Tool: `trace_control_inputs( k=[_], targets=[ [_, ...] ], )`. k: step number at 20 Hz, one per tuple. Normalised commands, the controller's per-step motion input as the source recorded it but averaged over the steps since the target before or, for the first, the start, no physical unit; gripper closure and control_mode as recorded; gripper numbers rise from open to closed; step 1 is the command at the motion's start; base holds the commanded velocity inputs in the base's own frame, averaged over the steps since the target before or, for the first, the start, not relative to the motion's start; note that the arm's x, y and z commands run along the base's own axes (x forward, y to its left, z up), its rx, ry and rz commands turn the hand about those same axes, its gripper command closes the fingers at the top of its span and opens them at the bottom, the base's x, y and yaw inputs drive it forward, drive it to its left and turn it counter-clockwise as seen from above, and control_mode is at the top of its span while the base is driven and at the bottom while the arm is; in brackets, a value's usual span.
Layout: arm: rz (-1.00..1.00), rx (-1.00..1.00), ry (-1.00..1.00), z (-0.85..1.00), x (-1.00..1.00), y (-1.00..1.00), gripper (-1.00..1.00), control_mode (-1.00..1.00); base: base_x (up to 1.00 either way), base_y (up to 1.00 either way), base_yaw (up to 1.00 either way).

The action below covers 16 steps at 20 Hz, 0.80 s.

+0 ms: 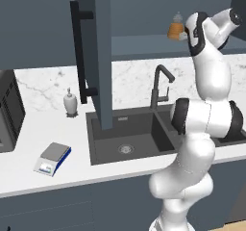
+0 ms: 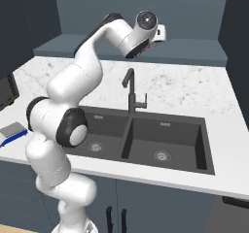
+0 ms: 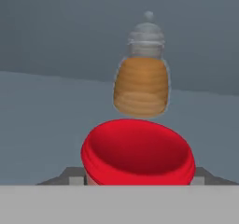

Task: Pick the jam and place it on the digital scale for weighing, and close the cabinet.

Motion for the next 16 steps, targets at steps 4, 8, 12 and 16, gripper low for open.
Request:
trace_control_inputs(
  k=[4, 8, 12, 16],
  targets=[
    [0.00, 0.11, -0.39, 0.00, -1.00, 0.48, 1.00, -1.00, 0.00, 0.00, 0.00],
    [0.01, 0.07, -0.16, 0.07, -1.00, 0.66, 1.00, -1.00, 0.00, 0.00, 0.00],
    [0.11, 0.14, 0.00, 0.46, -1.00, 0.17, 1.00, -1.00, 0.00, 0.00, 0.00],
    [0.14, 0.19, 0.00, 0.52, -1.00, 0.01, 1.00, -1.00, 0.00, 0.00, 0.00]
  ],
)
